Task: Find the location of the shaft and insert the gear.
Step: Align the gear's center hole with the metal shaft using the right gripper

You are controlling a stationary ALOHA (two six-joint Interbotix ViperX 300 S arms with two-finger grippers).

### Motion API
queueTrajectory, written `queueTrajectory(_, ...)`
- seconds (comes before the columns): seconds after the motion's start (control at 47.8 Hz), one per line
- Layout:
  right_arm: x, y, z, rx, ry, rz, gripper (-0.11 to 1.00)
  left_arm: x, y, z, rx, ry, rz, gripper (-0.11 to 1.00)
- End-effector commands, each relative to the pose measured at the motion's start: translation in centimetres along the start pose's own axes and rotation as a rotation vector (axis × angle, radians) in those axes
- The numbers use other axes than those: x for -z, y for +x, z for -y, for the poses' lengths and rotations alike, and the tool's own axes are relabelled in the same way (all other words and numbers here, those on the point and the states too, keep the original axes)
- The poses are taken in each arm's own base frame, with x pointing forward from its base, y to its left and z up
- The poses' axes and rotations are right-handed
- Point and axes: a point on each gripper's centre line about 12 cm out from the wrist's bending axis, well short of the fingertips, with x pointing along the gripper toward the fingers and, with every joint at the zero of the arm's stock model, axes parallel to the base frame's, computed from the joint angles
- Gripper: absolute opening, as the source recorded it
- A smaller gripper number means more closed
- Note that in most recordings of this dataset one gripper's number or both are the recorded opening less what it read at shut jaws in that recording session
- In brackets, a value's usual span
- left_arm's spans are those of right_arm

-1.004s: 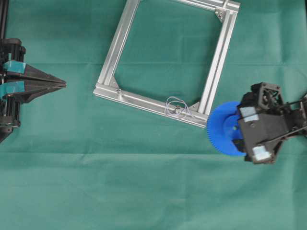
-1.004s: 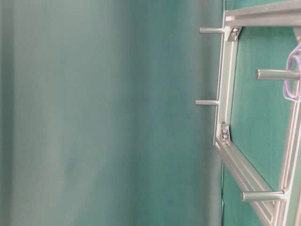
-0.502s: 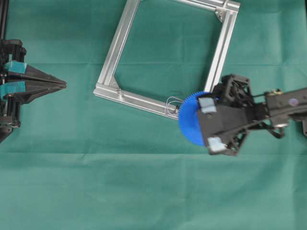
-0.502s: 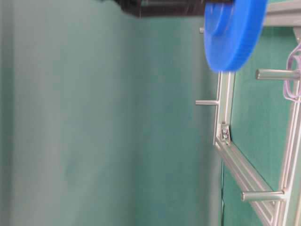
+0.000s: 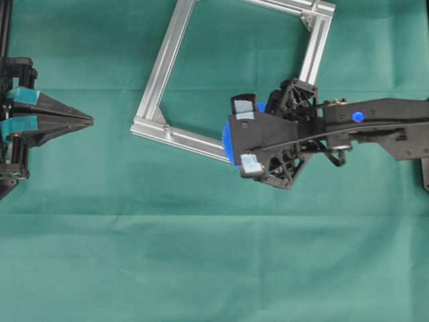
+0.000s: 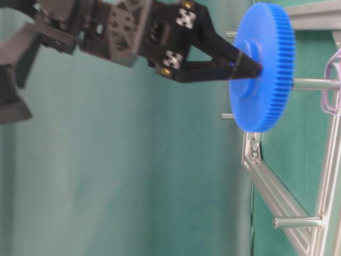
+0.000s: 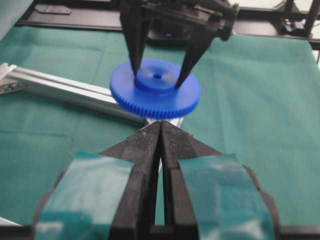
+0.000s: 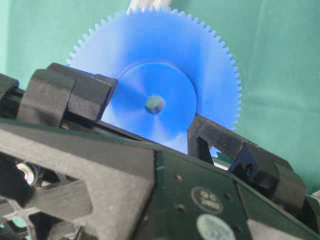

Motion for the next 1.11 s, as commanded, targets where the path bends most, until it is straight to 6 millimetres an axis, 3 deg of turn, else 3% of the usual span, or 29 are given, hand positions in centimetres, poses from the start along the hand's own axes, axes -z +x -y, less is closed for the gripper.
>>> queueTrajectory(0.0,-1.4,-0.6,0.2,-0.015,0.015,0.049,0.69,-0.6,0.2,0.0,-0.001,-0.003,0.014,0.01)
queueTrajectory(0.397,-1.6,1.9,0.3,-0.011,0.022,0.034,0.68,-0.5,0.2,0.0,-0.002,-0.003,0.003,0.01)
queueTrajectory(0.753,-1.5,2.1,0.2,-0.013,0.030,0.028,0.68,-0.4,0.2,0.0,-0.002,-0.003,-0.003,0.01)
queueTrajectory(1.088,0.0,1.9,-2.6,-0.050,-0.034,0.023,0.69,-0.4,0.2,0.0,-0.002,-0.003,-0.003,0.01)
